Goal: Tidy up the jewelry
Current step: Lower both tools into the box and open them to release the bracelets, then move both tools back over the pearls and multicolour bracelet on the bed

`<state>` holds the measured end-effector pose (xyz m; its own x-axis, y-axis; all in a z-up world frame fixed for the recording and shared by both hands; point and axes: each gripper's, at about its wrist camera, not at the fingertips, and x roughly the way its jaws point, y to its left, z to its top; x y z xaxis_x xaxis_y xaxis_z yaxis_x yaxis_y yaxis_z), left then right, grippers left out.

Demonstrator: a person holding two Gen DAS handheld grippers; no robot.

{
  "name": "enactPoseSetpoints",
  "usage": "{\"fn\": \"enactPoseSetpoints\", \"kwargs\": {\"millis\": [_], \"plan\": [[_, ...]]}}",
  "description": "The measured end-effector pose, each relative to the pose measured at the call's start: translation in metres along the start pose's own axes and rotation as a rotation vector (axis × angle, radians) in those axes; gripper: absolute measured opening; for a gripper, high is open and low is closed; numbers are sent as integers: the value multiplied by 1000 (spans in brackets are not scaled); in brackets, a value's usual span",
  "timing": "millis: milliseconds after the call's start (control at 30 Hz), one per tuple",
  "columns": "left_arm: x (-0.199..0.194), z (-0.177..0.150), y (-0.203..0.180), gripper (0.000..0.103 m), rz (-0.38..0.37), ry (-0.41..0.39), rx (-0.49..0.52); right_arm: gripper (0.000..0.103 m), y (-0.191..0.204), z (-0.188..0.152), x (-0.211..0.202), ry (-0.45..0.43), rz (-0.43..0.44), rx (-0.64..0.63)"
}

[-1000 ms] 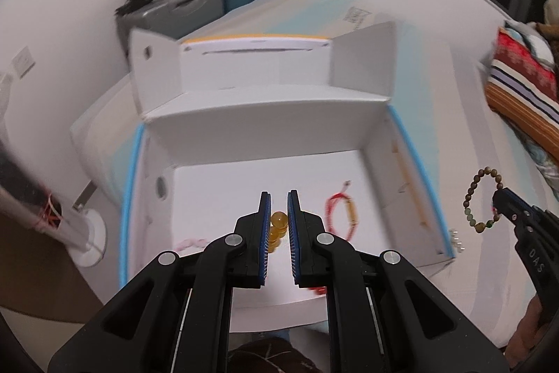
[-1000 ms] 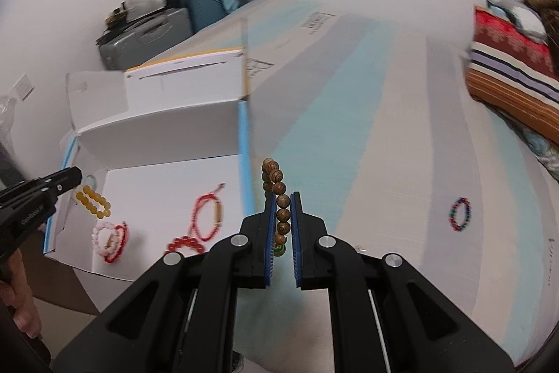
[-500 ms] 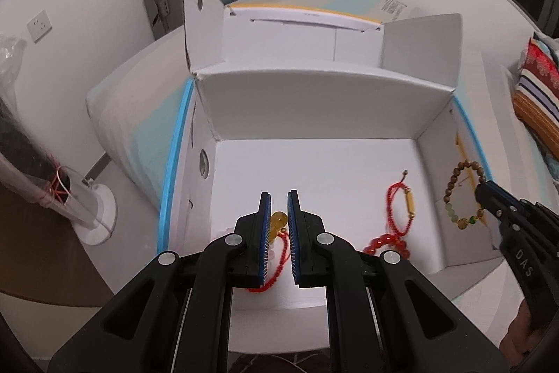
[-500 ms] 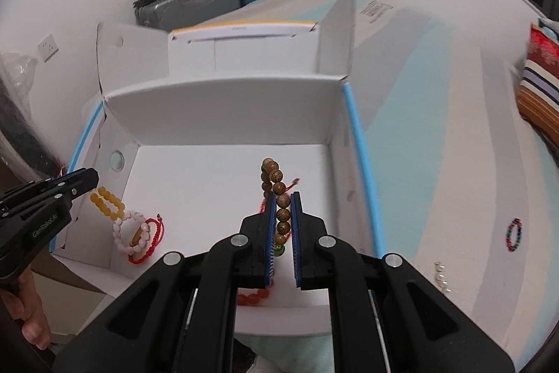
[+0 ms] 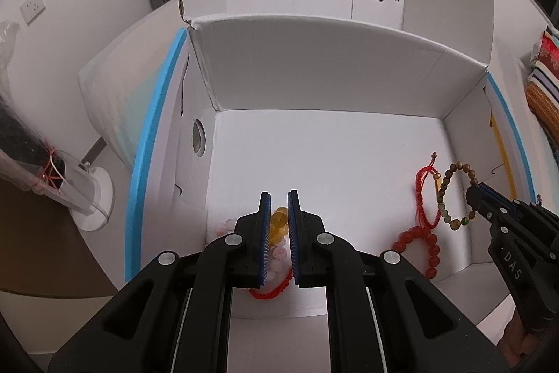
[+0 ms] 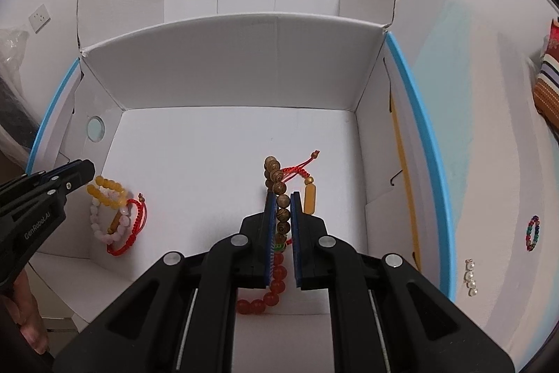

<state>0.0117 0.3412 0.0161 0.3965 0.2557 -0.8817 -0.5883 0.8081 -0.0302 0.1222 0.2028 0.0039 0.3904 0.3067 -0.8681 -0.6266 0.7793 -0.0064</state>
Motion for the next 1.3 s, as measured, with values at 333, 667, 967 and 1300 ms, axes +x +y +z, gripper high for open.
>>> {"fn": "enactPoseSetpoints", "kwargs": {"millis": [333, 667, 967, 1300], "plan": [[3, 0, 1, 11, 16, 8, -5, 11, 6, -3, 7, 22, 3, -1], [-23, 0, -2, 63, 44, -71, -13, 70, -3, -1, -24, -55, 36, 32], [-48, -1, -29, 94, 27, -138, 18, 87, -39, -4, -62, -144, -8, 70], [-66, -7, -97, 97, -35, -184, 116, 94, -96, -21, -89, -178, -64, 144]]}}
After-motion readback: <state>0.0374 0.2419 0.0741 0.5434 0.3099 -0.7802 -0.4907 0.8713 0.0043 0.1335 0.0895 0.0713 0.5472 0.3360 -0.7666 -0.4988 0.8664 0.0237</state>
